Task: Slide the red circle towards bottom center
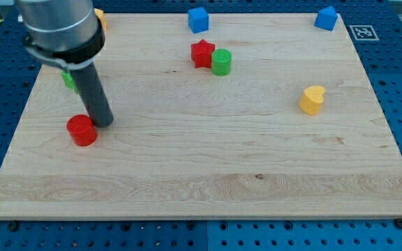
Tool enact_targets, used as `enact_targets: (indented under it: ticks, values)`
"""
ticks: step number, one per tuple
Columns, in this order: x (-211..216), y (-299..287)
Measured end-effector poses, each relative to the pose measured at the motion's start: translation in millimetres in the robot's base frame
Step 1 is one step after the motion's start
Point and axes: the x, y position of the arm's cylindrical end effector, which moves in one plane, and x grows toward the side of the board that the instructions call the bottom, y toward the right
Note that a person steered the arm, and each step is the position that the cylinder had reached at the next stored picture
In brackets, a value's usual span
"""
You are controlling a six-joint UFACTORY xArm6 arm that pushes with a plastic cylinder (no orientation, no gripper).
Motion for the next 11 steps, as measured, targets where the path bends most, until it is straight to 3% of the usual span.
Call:
enact_targets:
  ticks: [2, 4, 5, 8, 10, 11]
  values:
    - [23.8, 0.3]
    - [-4.7, -8.1]
    - [-3.1, -40.2]
    - [50.2, -47.0]
    - [60.6, 26.9]
    - [77.1, 35.3]
